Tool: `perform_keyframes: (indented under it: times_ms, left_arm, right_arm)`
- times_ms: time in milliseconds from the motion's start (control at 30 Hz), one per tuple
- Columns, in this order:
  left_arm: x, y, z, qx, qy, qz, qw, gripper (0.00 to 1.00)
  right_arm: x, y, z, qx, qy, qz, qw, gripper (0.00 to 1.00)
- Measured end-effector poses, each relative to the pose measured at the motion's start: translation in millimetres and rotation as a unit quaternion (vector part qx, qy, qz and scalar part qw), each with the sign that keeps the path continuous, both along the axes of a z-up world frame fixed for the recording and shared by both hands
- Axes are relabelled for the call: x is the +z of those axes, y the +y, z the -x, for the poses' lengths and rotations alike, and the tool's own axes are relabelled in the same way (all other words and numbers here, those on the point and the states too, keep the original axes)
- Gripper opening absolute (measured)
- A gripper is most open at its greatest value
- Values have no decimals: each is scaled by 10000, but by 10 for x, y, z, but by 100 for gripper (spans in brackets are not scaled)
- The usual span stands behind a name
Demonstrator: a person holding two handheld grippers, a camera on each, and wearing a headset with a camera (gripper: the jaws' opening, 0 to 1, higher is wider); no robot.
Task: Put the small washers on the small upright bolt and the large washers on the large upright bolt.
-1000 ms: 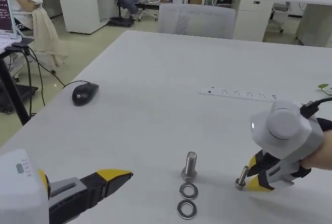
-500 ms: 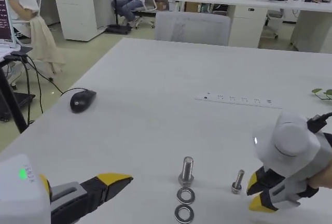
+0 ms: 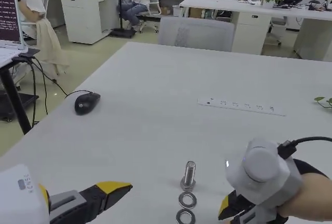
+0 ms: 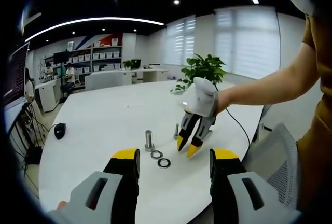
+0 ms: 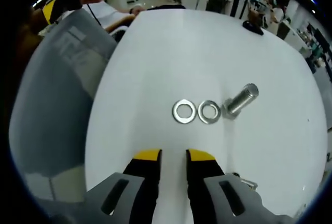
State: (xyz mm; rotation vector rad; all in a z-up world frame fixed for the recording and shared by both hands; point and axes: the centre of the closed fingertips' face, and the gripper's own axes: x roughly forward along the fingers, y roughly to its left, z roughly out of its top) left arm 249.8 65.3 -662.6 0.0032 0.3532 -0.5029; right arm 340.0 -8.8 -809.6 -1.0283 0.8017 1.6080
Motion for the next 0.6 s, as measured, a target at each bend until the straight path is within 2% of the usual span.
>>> perform_keyframes:
  times_ms: [167, 267, 300, 333, 400, 500, 600]
  left_arm:
    - [30, 13, -35, 50, -85, 42, 9999, 54]
    - [59, 31, -54, 117, -152, 113, 9998, 54]
    - [63, 40, -52, 141, -156, 141, 9997, 54]
    - [62, 45, -50, 150, -157, 149, 9997, 54]
    - [44, 56, -41, 154, -132, 143, 9997, 54]
    - [3, 79, -29, 152, -59, 115, 9998, 53]
    - [18, 123, -35, 206, -105, 135, 9996, 53]
  right_arm:
    - [-89, 136, 60, -18, 130, -35, 9999, 27]
    - [-148, 186, 90, 29, 166, 48, 9998, 27]
    - [-122, 242, 81, 65, 116, -47, 9999, 27]
    - [-130, 261, 75, 40, 126, -21, 9999, 28]
    - [-130, 321, 52, 222, 23, -50, 9997, 27]
    - [-139, 428, 61, 214, 86, -41, 9997, 29]
    - [-140, 517, 118, 410, 28, -55, 9991, 30]
